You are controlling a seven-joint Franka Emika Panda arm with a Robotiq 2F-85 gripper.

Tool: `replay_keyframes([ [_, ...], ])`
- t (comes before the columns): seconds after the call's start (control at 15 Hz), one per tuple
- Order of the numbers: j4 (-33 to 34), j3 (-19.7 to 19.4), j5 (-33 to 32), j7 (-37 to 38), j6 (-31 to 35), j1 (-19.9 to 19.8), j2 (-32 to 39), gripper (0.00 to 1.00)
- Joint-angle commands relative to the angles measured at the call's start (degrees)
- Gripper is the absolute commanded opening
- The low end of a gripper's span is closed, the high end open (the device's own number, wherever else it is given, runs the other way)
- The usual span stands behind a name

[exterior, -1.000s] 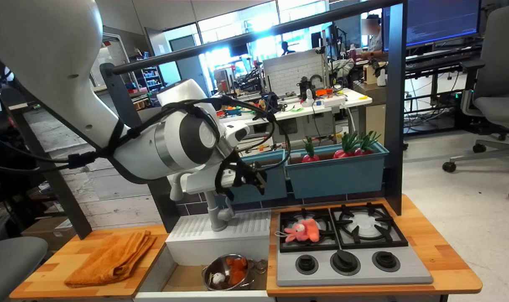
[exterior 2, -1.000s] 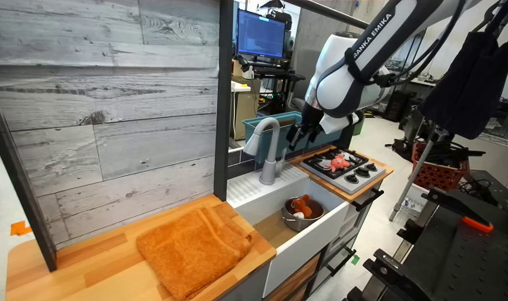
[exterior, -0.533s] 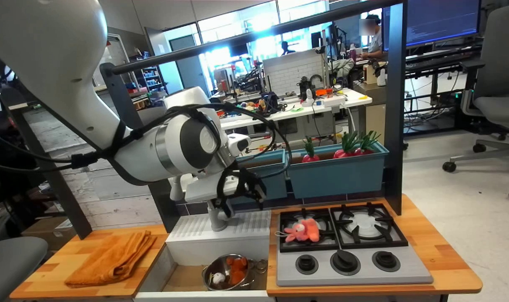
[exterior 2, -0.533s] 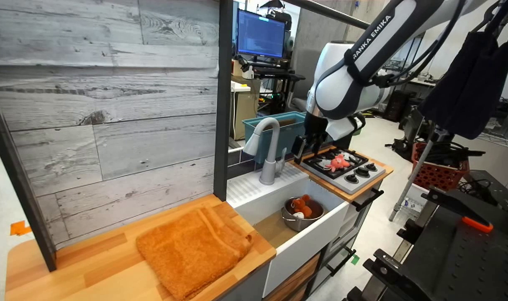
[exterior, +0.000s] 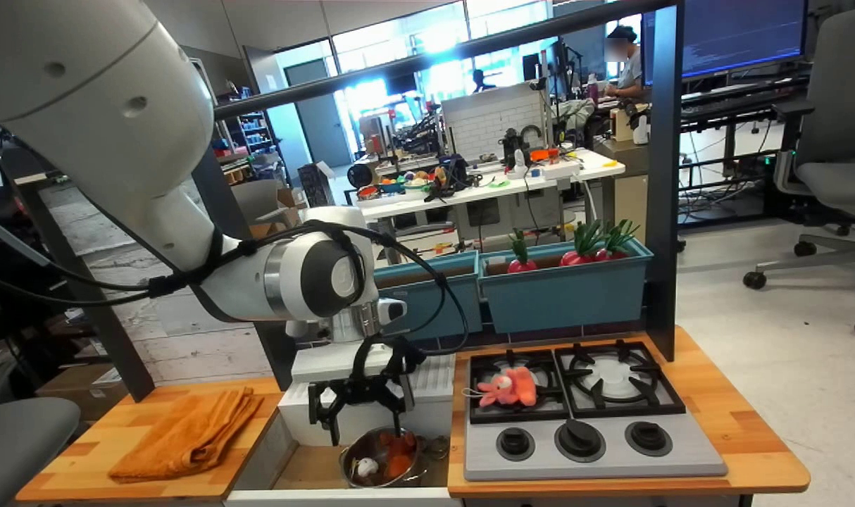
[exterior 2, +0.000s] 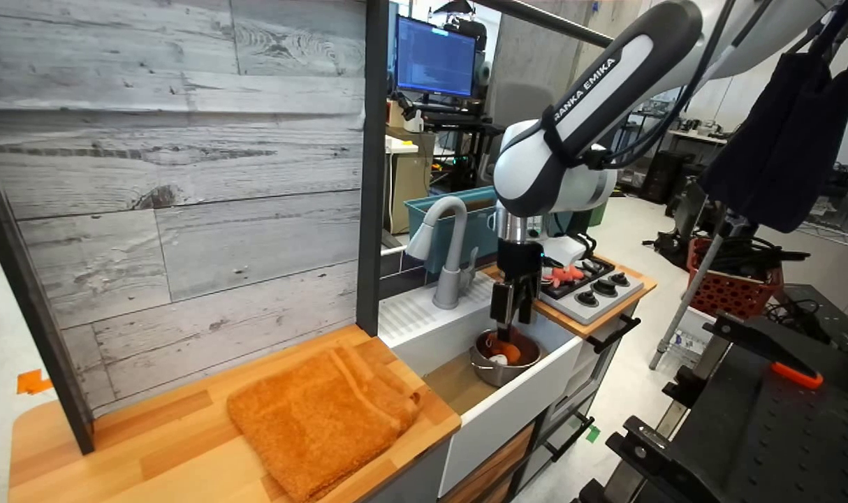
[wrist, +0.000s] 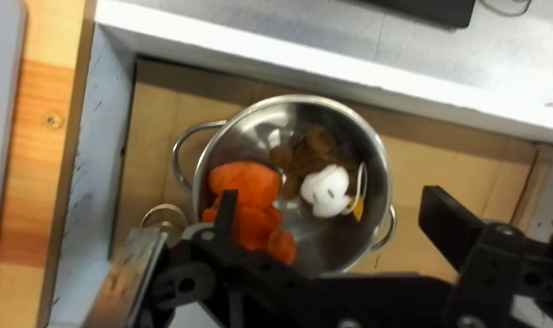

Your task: Use the towel to wipe the left side of the countertop, remove two plush toys from the silver pot and put them on the stove, place one plush toy from the pot on the left side of the countertop

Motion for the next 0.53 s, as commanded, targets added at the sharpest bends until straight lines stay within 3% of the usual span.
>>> replay_keyframes([
  [0.0,9.63,-0.97,1.24,-1.13,-12.12,1.40,5.44,1.00],
  [0.2,12.99,-1.63,0.89,-0.01,-8.92,2.23,8.66,1.00],
  [0.47,16.08,-3.86,-1.06,1.59,7.21,4.55,14.75,1.00],
])
